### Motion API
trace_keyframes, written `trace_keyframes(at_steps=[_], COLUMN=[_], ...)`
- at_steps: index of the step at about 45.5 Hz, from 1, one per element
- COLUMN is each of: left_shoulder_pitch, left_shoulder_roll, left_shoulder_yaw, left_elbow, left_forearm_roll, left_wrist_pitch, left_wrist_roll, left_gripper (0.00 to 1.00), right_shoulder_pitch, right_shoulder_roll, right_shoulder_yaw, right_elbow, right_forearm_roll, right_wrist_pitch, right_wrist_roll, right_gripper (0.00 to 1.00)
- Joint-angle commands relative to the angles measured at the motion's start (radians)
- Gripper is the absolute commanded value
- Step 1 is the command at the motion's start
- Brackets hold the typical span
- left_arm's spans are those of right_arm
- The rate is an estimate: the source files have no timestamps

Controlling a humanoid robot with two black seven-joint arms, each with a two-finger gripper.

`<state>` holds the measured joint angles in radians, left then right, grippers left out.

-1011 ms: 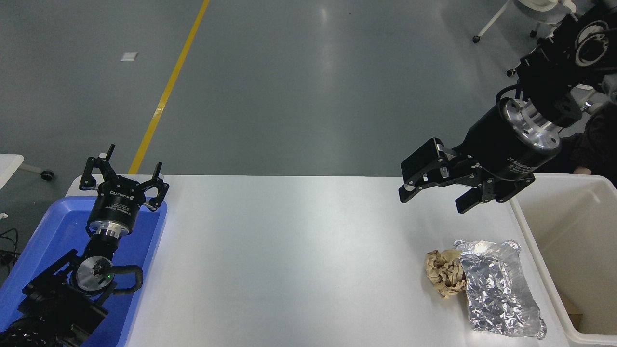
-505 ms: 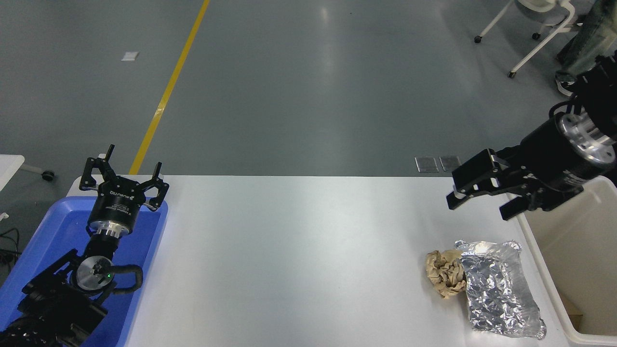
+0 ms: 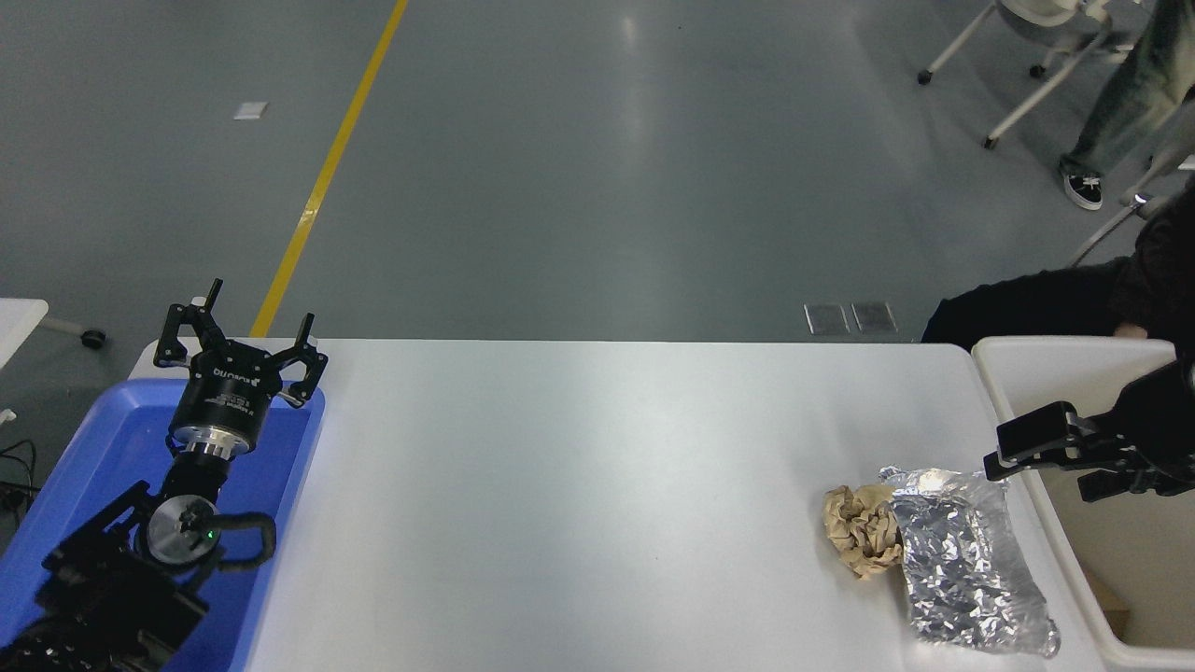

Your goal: Pick up foil plate and place in dustbin

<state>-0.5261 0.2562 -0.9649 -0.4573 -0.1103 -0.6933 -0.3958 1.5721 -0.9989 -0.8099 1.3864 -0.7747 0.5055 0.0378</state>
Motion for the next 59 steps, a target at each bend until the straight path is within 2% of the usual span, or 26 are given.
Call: trace_keyframes(at_steps=[1, 10, 24, 37, 42, 47, 52, 54, 57, 59], left_shoulder_pitch=[0.0, 0.0, 0.0, 0.0, 0.0, 0.0, 0.0, 0.0, 0.0, 0.0], left_shoulder_roll=[0.0, 0.0, 0.0, 0.0, 0.0, 0.0, 0.0, 0.0, 0.0, 0.0], left_shoulder_yaw=[0.0, -0.002, -0.002, -0.002, -0.002, -0.002, -0.002, -0.002, -0.002, -0.002], left_elbow=[0.0, 0.0, 0.0, 0.0, 0.0, 0.0, 0.0, 0.0, 0.0, 0.0], left_forearm_roll=[0.0, 0.0, 0.0, 0.0, 0.0, 0.0, 0.0, 0.0, 0.0, 0.0], left_wrist_pitch=[0.0, 0.0, 0.001, 0.0, 0.0, 0.0, 0.0, 0.0, 0.0, 0.0], left_wrist_roll=[0.0, 0.0, 0.0, -0.001, 0.0, 0.0, 0.0, 0.0, 0.0, 0.0], left_gripper=[1.0, 1.0, 1.0, 1.0, 1.0, 1.0, 1.0, 1.0, 1.0, 1.0], right_shoulder_pitch=[-0.46, -0.577, -0.679, -0.707, -0.715, -0.715, -0.715, -0.715, -0.715, -0.716], right_shoulder_roll=[0.037, 0.155, 0.256, 0.283, 0.302, 0.313, 0.319, 0.319, 0.316, 0.313], right_shoulder_yaw=[0.325, 0.365, 0.363, 0.371, 0.371, 0.371, 0.368, 0.363, 0.36, 0.357], right_elbow=[-0.179, -0.319, -0.48, -0.512, -0.521, -0.552, -0.572, -0.572, -0.572, -0.57], right_forearm_roll=[-0.129, -0.159, -0.159, -0.155, -0.152, -0.149, -0.15, -0.15, -0.15, -0.15], right_wrist_pitch=[-0.12, -0.226, -0.352, -0.387, -0.413, -0.42, -0.432, -0.433, -0.433, -0.433], right_wrist_roll=[0.007, 0.01, 0.011, 0.027, 0.03, 0.033, 0.05, 0.05, 0.051, 0.053], right_gripper=[1.0, 1.0, 1.0, 1.0, 0.97, 0.77, 0.36, 0.26, 0.16, 0.0])
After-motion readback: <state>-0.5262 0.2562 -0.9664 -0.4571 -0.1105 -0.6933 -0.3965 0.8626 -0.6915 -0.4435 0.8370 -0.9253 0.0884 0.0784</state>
